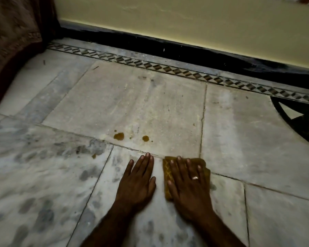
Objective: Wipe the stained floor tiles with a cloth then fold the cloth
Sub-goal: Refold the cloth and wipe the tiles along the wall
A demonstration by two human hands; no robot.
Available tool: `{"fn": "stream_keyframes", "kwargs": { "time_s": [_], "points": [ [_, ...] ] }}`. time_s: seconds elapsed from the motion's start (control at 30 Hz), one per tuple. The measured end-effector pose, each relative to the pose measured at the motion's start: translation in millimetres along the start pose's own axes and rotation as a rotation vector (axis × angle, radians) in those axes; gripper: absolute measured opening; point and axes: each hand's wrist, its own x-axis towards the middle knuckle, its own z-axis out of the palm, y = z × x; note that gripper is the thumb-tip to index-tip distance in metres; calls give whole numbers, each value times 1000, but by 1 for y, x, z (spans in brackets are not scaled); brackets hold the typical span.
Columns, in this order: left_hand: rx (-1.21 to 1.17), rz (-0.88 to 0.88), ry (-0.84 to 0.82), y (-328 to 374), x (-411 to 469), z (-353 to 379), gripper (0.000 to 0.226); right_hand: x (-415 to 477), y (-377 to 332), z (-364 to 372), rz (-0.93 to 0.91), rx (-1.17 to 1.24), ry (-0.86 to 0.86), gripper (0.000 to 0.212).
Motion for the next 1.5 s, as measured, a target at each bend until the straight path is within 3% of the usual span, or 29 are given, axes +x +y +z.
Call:
{"fn": "stream_keyframes", "kwargs": {
  "time_s": [0.13,0.3,0.5,0.63,0.77,0.87,0.97,1.17,1.3,1.4,1.5],
  "points": [
    [-13,-19,-12,-10,0,-1,69,-3,13,-4,92,5,-4,65],
    [-10,-108,50,-8,1,-1,68,70,-2,-1,252,56,8,66],
    [-63,-269,38,-6,-2,-5,68,92,-55,0,50,36,13,63],
    [-80,-297,53,-16,-16,-4,76,53,-38,6,-89,24,17,63],
    [-11,-298,52,-48,-35,-8,84,54,-24,4,13,32,4,64],
    [-10,-315,50,-58,-40,-11,83,89,-33,2,150,62,30,64],
    [-7,-325,52,-56,-38,-10,77,134,-50,0,177,102,-29,65],
    [-2,-335,64,-59,-37,-11,65,130,-104,-3,-100,69,-25,62],
    [25,-395,97,-73,-49,-12,69,73,-87,2,-264,66,-37,62],
    [24,-510,82,-90,-62,-16,76,56,-54,1,-213,43,-18,61],
    [4,-528,77,-90,-61,-19,78,90,-46,1,-18,43,-3,63]
  ]
}}
